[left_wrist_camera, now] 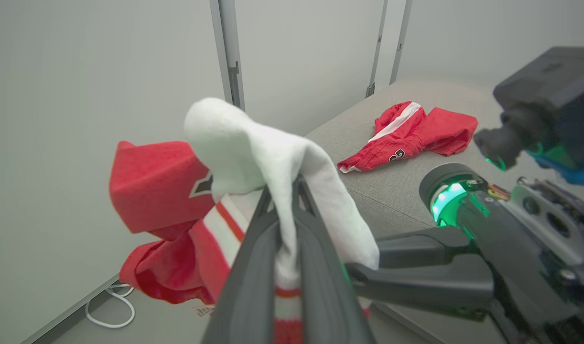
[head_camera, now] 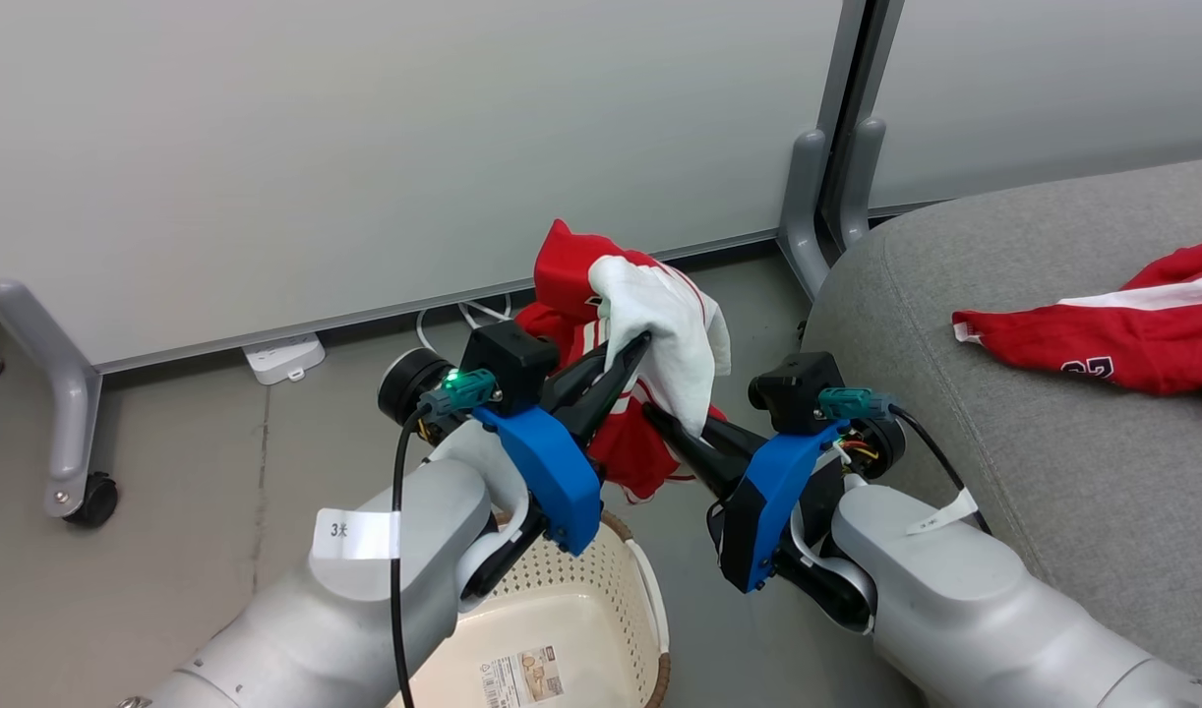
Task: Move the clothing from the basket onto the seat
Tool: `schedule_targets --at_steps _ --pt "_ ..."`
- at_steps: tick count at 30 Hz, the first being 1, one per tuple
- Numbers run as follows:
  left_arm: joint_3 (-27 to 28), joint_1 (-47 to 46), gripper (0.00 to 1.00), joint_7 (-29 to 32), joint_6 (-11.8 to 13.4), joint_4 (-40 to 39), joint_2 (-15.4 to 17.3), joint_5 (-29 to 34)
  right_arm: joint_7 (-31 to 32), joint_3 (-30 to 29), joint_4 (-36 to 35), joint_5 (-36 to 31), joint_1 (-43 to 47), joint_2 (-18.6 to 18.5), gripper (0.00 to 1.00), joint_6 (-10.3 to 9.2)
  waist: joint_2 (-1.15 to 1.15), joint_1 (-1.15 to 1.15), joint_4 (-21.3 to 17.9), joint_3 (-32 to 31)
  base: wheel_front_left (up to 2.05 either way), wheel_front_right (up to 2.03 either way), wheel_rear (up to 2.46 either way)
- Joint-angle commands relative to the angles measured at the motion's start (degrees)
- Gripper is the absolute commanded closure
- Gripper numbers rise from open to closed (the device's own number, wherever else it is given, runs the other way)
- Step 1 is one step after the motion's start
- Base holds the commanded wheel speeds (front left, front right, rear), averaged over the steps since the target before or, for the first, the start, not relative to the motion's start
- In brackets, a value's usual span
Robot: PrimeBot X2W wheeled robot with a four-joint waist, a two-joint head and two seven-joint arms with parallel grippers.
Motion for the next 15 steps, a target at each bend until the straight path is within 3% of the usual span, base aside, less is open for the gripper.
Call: schedule_targets --at_steps 1,6,7,9,10,11,15 --pt "0.40 0.62 1.00 -0.42 -0.04 -0.07 0.18 0.33 -0.43 0.35 0.29 0.41 -0.76 -0.24 1.00 0.01 0.00 0.00 -0.07 -0.03 0.00 0.00 0.00" --pt "0.57 0.66 1.00 -0.42 -0.04 0.03 0.21 0.40 -0.96 1.33 0.72 1.25 -1.30 -0.13 1.00 0.01 0.00 0.00 -0.29 -0.01 0.00 0.00 0.00" --pt "0.69 0.66 0.92 -0.42 -0.04 -0.03 0.22 0.48 -1.05 1.57 0.79 1.46 -1.37 -0.13 1.00 0.01 0.00 0.00 -0.31 0.01 0.00 0.00 0.00" --pt "1.01 0.72 0.58 -0.42 -0.04 -0.12 0.23 0.86 -1.17 1.94 0.91 1.73 -1.51 -0.15 1.00 0.01 0.00 0.00 -0.33 0.07 0.00 0.00 0.00" --pt "1.31 0.72 0.09 -0.42 0.03 -0.18 0.25 1.12 -1.26 2.14 0.99 1.90 -1.67 -0.20 1.00 0.01 0.00 0.00 -0.34 0.12 0.00 0.00 0.00" --pt "1.71 0.72 0.00 -0.42 0.37 -0.30 0.29 1.46 -1.34 2.28 1.05 2.07 -1.81 -0.25 1.00 0.01 0.00 0.00 -0.34 0.18 0.00 0.00 0.00" --pt "4.33 2.63 0.00 -0.35 1.26 -2.23 0.84 3.62 -2.02 2.48 1.07 2.48 -2.27 -0.24 1.00 0.01 0.00 0.00 -0.50 0.46 0.00 0.00 0.00"
